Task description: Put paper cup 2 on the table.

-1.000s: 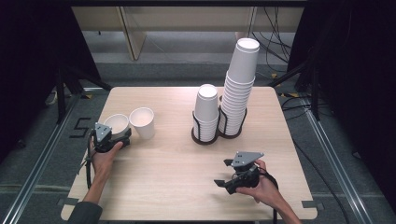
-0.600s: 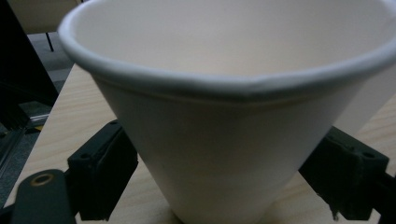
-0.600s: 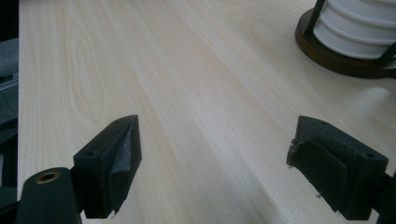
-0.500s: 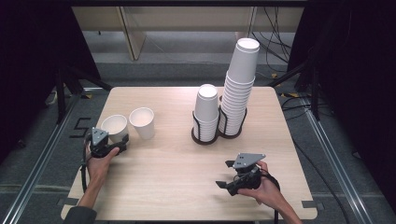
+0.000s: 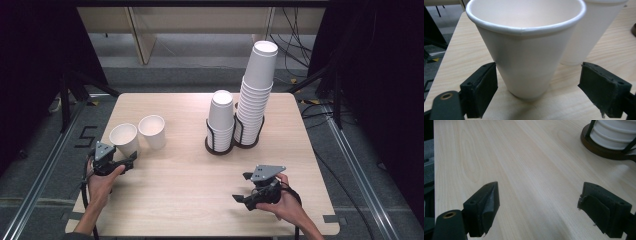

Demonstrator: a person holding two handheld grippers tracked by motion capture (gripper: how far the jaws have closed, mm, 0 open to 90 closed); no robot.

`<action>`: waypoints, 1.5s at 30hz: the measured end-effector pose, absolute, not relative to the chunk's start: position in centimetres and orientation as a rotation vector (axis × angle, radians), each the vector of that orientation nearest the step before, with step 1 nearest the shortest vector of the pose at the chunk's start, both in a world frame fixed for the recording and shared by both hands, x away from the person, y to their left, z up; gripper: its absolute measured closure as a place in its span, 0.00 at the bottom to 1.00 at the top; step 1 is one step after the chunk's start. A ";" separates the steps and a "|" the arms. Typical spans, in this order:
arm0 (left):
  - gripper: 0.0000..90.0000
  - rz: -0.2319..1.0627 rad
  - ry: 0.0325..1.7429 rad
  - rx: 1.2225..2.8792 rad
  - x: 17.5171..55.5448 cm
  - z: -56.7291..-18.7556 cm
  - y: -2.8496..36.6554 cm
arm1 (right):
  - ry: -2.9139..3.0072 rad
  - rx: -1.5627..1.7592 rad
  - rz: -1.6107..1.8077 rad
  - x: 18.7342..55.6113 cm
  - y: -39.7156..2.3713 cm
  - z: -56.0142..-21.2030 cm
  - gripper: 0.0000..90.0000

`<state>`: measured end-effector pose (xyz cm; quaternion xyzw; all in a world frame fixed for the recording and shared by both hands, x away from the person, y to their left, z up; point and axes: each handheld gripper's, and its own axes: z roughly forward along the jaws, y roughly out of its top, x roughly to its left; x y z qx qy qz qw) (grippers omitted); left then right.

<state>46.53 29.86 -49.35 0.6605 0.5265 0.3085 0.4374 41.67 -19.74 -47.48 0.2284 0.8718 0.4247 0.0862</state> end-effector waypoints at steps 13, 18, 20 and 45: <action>0.16 0.732 1.247 1.574 42.1 -48.3 27.0 | 2.592 0.706 1.264 41.4 -20.1 -47.6 0.19; 0.16 0.672 1.173 1.604 40.3 -47.9 24.8 | 2.591 0.686 1.265 41.3 -20.2 -47.6 0.19; 0.16 0.649 1.152 1.604 39.6 -47.9 23.9 | 2.595 0.701 1.265 41.2 -20.2 -47.6 0.19; 0.16 0.556 0.933 1.811 33.5 -49.3 18.3 | 2.611 0.688 1.256 40.0 -20.2 -48.2 0.19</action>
